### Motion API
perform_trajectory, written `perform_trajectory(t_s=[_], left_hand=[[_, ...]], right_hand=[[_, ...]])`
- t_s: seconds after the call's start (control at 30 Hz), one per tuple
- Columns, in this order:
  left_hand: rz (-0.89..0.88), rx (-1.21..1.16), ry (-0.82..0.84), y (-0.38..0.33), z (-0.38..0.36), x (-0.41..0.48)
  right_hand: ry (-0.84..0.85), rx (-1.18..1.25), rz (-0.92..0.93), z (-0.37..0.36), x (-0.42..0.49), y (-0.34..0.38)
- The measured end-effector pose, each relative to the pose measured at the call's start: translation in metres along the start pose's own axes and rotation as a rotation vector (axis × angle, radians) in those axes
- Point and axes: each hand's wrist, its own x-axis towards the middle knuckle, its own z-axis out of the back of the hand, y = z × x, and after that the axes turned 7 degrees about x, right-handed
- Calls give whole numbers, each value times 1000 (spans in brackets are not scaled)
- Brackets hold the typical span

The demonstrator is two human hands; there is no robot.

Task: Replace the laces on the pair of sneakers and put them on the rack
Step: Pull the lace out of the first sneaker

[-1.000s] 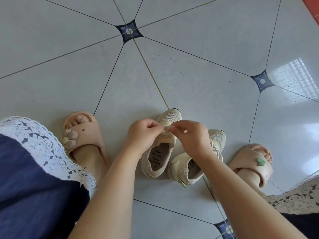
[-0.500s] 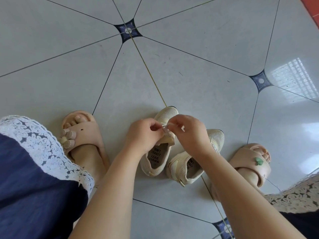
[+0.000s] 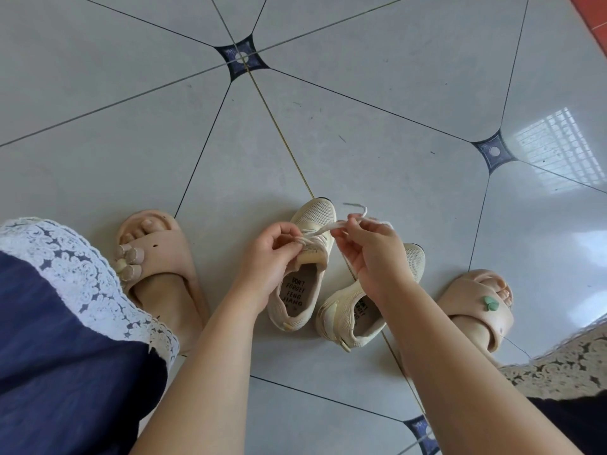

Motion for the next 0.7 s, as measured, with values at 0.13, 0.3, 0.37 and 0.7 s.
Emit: perform_trajectory(t_s=[0.13, 0.3, 0.37, 0.7], left_hand=[[-167, 216, -79, -2, 2, 3], [-125, 29, -194, 3, -3, 7], [-92, 64, -174, 8, -2, 6], [-60, 423, 0, 31, 13, -3]], right_hand=[[123, -745, 143, 4, 0, -7], [219, -1007, 309, 0, -4, -15], [148, -1035, 350, 1, -2, -15], [-118, -880, 396, 6, -17, -24]])
